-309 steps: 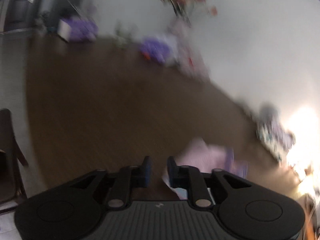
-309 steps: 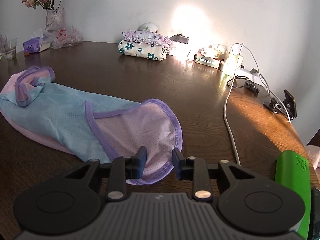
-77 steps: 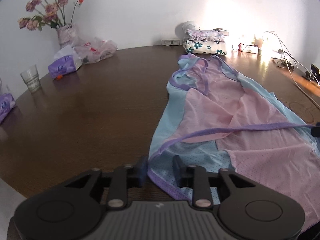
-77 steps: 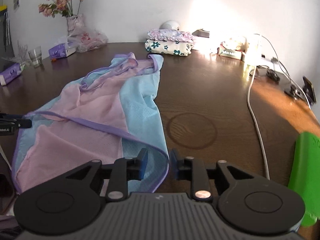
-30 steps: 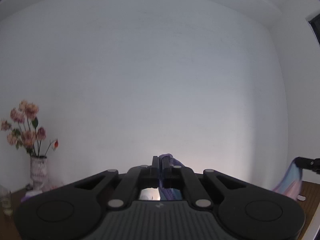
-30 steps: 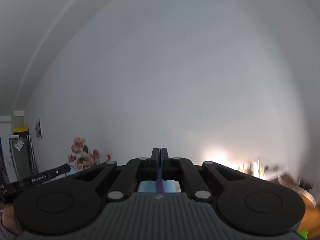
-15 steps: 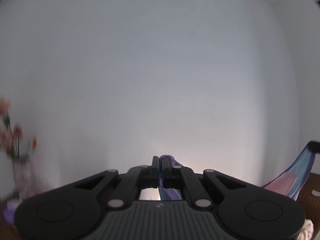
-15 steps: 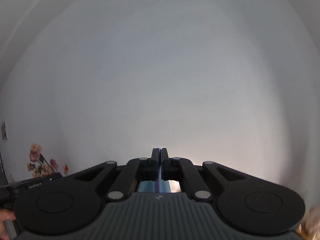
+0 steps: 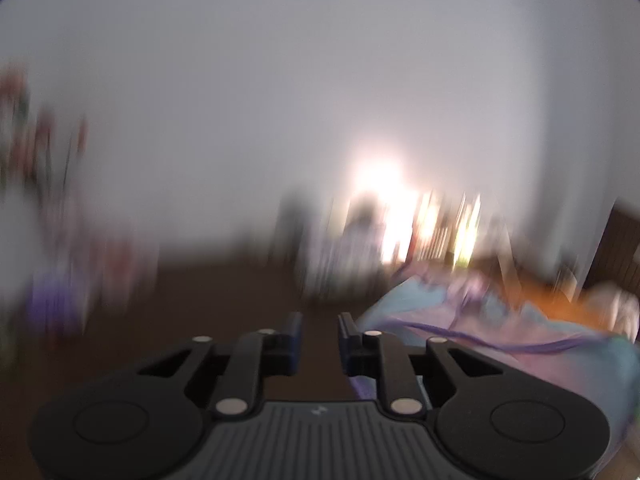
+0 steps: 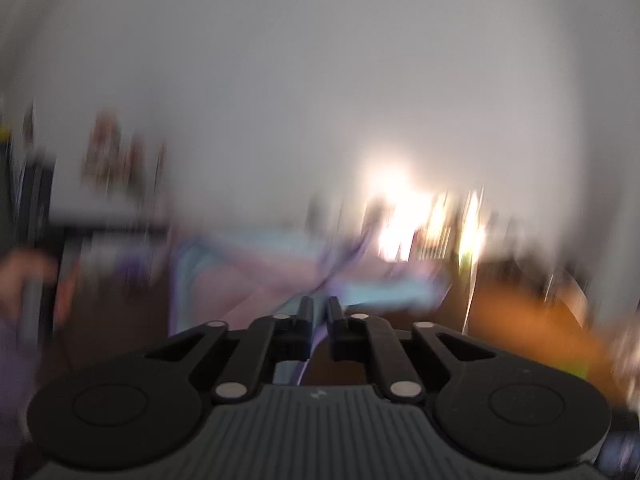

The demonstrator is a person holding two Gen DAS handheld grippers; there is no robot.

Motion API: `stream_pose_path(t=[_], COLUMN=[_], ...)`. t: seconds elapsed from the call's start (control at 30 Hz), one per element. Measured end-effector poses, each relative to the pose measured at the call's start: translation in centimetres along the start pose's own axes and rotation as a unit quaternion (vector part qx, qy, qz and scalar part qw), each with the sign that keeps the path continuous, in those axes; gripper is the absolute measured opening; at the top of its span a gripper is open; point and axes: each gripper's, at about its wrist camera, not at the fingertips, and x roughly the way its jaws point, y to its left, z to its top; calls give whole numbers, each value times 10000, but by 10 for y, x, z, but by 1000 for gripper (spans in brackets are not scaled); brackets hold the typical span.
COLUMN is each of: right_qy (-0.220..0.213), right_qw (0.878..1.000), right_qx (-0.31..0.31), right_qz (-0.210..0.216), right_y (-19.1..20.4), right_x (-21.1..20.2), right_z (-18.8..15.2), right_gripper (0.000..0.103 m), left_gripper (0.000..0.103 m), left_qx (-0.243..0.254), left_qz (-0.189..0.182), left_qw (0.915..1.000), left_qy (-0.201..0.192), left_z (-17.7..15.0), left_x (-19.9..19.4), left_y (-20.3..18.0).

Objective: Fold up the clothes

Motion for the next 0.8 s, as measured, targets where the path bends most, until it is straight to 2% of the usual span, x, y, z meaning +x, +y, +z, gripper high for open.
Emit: stream_pose_path(t=[0.03,0.07,0.13,0.17,0.2,0.27,0.4,0.47,0.53,0.6,0.67,0.7,0.8], right_qy=[424,787,1048,1026,950,732,566,663,763,816,832,840,906], right_qw=[9989,9961,9920,9917,9923,9954,9965,9953,9950,9947,9947,9949,9952], right_qx=[-129,-261,-508,-588,-625,-534,-332,-246,-156,-152,-145,-136,-197], right_qz=[149,293,481,507,481,325,-512,-667,-629,-612,-581,-542,-300], right_y=[14,26,37,40,41,16,-28,-43,-50,-52,-53,-52,-45], right_x=[13,24,30,26,19,8,33,57,72,85,96,102,120], right_z=[-24,-46,-62,-59,-52,-27,-4,-5,-9,-11,-11,-12,-15], right_gripper=[17,26,43,44,44,44,38,29,26,25,22,22,19], left_gripper=[18,18,23,32,44,54,54,50,46,41,39,39,39], left_qx=[-61,-105,-195,-236,-181,1,222,302,498,707,874,885,548], left_qz=[-7,-59,-162,-216,-335,-604,-1076,-1022,-898,-578,-326,-249,-336], left_qw=[9997,9995,9990,9987,9985,9974,9906,9911,9922,9934,9916,9908,9928], left_qy=[252,287,355,388,381,390,816,800,713,699,892,989,1009], left_z=[-17,-24,-38,-44,-35,-45,-80,-99,-113,-119,-126,-129,-136], left_x=[9,4,-6,-10,-10,-20,-12,-7,-5,4,10,13,7], left_y=[9,6,1,-2,-20,-36,-88,-103,-113,-117,-116,-115,-93])
